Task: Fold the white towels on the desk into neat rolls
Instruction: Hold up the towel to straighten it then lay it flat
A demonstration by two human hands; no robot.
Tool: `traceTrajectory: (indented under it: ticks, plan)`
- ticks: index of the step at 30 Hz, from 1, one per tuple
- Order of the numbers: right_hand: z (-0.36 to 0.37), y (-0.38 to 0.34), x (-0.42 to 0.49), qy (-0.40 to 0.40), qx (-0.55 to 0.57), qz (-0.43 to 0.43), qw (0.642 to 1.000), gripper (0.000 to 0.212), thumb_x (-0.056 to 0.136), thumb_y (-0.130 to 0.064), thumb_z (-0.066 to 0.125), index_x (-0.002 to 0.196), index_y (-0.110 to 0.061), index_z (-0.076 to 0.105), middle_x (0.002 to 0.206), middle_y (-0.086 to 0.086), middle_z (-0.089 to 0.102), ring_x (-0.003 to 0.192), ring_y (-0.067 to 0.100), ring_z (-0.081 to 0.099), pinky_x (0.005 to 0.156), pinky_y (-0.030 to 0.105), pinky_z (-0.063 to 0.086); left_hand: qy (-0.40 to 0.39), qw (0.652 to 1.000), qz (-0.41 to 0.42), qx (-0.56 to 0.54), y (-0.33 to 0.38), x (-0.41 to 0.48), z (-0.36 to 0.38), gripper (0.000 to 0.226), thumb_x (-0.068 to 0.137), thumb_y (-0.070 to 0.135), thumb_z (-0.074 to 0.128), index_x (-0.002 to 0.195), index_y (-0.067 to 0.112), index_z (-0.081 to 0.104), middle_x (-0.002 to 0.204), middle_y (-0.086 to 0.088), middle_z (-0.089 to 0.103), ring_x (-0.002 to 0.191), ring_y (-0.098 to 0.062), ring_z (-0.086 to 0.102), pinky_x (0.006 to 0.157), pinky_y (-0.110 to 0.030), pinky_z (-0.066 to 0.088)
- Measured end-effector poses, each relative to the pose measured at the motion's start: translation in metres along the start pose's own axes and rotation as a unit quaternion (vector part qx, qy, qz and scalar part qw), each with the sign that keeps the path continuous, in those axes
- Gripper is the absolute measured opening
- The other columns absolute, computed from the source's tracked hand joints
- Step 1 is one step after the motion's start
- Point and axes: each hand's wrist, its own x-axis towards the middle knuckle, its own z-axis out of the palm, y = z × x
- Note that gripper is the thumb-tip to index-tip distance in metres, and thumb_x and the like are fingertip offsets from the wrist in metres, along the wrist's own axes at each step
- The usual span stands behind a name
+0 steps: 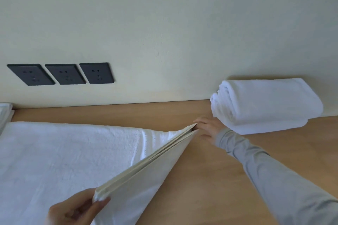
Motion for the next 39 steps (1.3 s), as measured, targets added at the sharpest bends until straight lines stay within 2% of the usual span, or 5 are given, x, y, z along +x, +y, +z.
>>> traceTrajectory:
  ticks: [12, 18, 32, 35, 39]
  plan:
    - [-0.136, -0.055, 0.035, 0.192, 0.069, -0.081, 0.976, 0.022, 0.080, -0.012, 0.072, 0.069, 0.003, 0.060, 0.094, 0.016, 0.067, 0.112, 0.026, 0.057, 0.089, 0.029, 0.042, 0.233, 0.964, 0.039, -0.124, -0.004, 0.111, -0.076, 0.046, 0.083, 0.063, 0.054, 0.088, 0.018, 0.063, 0.074, -0.028, 0.055, 0.062, -0.035, 0.050, 0.046, -0.039, 0.044]
    - [-0.238, -0.088, 0.029, 0.324, 0.068, -0.121, 0.936, 0.024, 0.075, -0.023, 0.066, 0.064, -0.002, 0.058, 0.064, 0.002, 0.055, 0.061, 0.010, 0.047, 0.059, 0.026, 0.038, 0.333, 0.923, 0.145, -0.128, 0.066, 0.156, -0.126, 0.038, 0.086, 0.060, 0.050, 0.076, 0.024, 0.057, 0.056, 0.009, 0.041, 0.052, -0.001, 0.031, 0.042, -0.026, 0.026]
    - [-0.535, -0.174, -0.063, 0.575, -0.106, -0.210, 0.783, 0.036, 0.086, -0.031, 0.054, 0.071, 0.002, 0.054, 0.066, 0.013, 0.051, 0.064, 0.023, 0.048, 0.065, 0.021, 0.036, 0.450, 0.784, 0.396, -0.161, 0.310, 0.191, -0.300, 0.040, 0.093, 0.042, 0.050, 0.063, 0.016, 0.041, 0.061, 0.000, 0.038, 0.056, -0.006, 0.029, 0.047, -0.025, 0.023]
    - [-0.549, -0.185, -0.062, 0.444, -0.169, -0.140, 0.869, 0.034, 0.090, -0.021, 0.055, 0.064, -0.003, 0.043, 0.059, 0.008, 0.042, 0.063, 0.026, 0.045, 0.063, 0.034, 0.030, 0.422, 0.820, 0.380, -0.071, 0.333, 0.199, -0.301, 0.045, 0.096, 0.031, 0.051, 0.059, 0.012, 0.034, 0.056, -0.002, 0.024, 0.055, -0.012, 0.022, 0.042, -0.022, 0.018]
    - [-0.603, -0.181, -0.091, 0.526, -0.154, -0.117, 0.828, 0.029, 0.085, -0.007, 0.062, 0.062, -0.002, 0.044, 0.058, 0.014, 0.044, 0.060, 0.029, 0.044, 0.062, 0.037, 0.034, 0.383, 0.827, 0.394, -0.122, 0.359, 0.208, -0.294, 0.048, 0.093, 0.034, 0.053, 0.056, 0.015, 0.029, 0.054, 0.007, 0.021, 0.049, -0.007, 0.019, 0.044, -0.022, 0.012]
